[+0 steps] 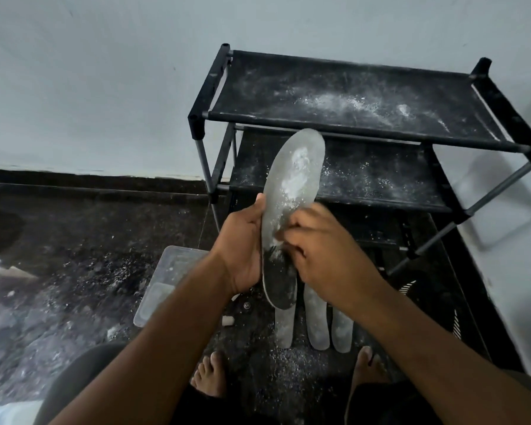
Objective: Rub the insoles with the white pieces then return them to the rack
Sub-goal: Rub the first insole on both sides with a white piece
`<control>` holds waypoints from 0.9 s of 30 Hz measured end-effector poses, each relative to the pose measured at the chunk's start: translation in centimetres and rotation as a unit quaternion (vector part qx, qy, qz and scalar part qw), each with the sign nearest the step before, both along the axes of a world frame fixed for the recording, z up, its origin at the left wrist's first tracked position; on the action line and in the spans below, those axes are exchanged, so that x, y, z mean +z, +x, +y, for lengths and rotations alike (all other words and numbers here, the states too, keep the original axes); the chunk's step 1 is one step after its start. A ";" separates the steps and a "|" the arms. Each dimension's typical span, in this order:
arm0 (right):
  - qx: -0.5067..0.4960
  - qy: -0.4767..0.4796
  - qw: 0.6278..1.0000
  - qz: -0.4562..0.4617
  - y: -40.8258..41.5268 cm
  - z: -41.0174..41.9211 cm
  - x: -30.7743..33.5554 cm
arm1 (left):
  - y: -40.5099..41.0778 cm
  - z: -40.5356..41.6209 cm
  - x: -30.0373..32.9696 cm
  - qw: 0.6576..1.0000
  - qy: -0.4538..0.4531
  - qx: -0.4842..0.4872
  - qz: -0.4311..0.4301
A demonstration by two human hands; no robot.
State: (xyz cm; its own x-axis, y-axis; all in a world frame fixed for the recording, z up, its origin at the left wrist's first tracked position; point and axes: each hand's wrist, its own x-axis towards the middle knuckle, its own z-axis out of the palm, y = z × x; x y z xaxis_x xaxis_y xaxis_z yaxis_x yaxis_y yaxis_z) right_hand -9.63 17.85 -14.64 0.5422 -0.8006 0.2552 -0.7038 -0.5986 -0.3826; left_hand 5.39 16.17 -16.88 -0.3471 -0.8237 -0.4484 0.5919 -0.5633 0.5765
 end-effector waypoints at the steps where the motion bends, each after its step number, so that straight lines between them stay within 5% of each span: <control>1: 0.032 0.023 0.999 -0.001 0.0 0.2 0.0 | 0.0 0.1 0.0 1.000 -0.002 -0.003 -0.005; 4: 0.042 0.058 0.996 -0.060 -0.7 0.2 0.7 | 0.2 0.0 0.3 1.000 -0.006 0.001 -0.006; 8: -0.031 -0.044 0.998 -0.025 -0.7 -0.6 0.9 | -0.2 0.1 0.5 1.000 -0.012 0.002 0.022; 13: 0.077 0.103 0.991 -0.022 0.0 0.5 1.2 | 0.4 0.0 0.4 1.000 -0.005 0.001 -0.004; 18: -0.008 -0.062 0.997 0.049 -0.3 0.2 1.5 | 0.2 0.0 0.6 1.000 -0.009 -0.005 0.026; 23: 0.062 0.106 0.992 -0.010 0.1 0.9 1.2 | 0.3 0.1 0.4 1.000 0.002 -0.005 0.001; 27: -0.013 -0.027 0.999 0.018 -0.6 -0.1 1.2 | 0.2 0.1 0.6 1.000 -0.003 -0.006 0.027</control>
State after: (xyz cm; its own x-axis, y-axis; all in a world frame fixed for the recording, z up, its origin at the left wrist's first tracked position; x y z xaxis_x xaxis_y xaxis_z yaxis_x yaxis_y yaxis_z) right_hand -10.26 17.73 -13.46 0.5311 -0.8001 0.2787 -0.7320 -0.5990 -0.3246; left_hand 5.58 16.30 -16.24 -0.3809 -0.8218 -0.4238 0.6145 -0.5675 0.5480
